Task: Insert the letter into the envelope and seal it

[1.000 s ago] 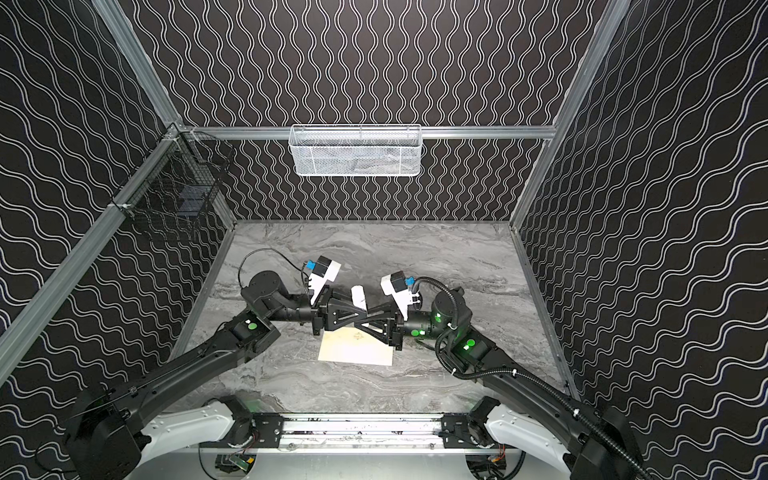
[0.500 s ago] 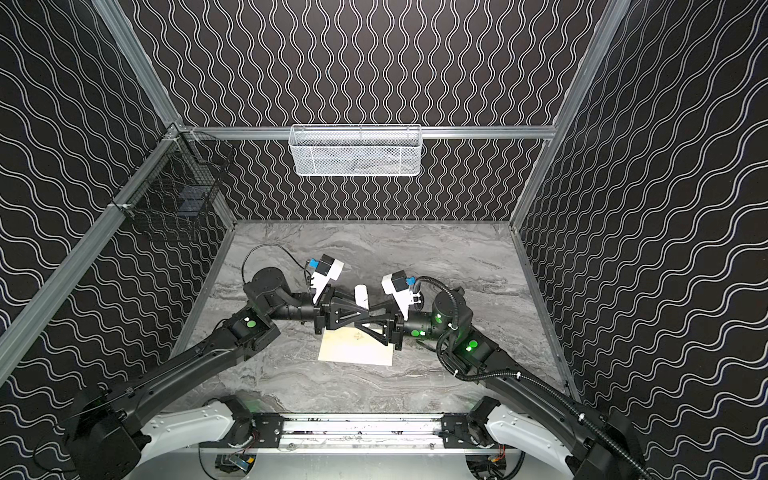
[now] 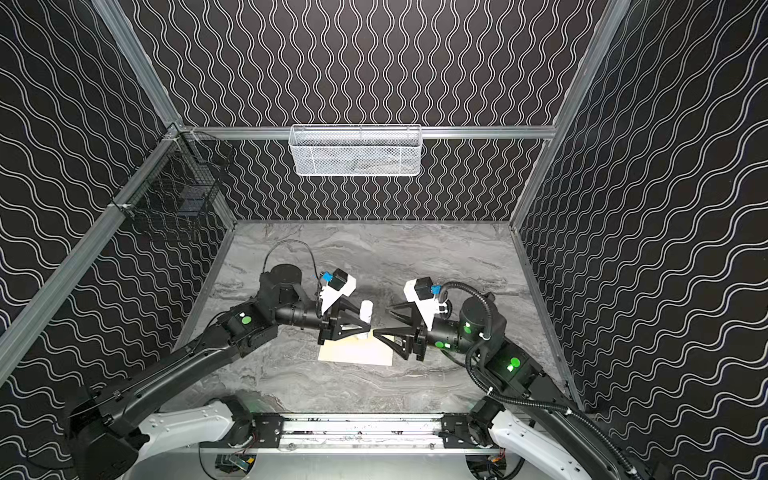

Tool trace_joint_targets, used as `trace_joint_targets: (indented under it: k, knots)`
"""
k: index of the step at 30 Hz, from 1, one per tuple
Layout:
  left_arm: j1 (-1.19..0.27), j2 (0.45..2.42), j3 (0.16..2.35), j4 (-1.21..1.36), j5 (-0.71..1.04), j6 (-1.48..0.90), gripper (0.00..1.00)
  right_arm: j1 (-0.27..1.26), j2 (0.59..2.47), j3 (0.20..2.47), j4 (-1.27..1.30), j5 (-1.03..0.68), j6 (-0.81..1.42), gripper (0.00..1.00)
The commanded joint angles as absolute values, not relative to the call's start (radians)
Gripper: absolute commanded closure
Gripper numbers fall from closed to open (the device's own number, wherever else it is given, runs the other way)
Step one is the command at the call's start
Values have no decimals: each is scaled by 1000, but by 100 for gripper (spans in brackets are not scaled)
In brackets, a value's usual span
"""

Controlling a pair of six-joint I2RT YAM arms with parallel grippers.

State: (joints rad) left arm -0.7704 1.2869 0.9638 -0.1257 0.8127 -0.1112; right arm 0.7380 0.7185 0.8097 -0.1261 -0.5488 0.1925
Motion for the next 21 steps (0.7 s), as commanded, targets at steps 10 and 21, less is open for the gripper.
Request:
trace_joint_targets:
  k: [10,21]
  knots:
    - [-825,1293,1026,-345,813,135,100,728,888,934,-230,-724,64,32]
    - [-826,1293,1028,-353,818,147,100,727,980,939,-244,-872,72,53]
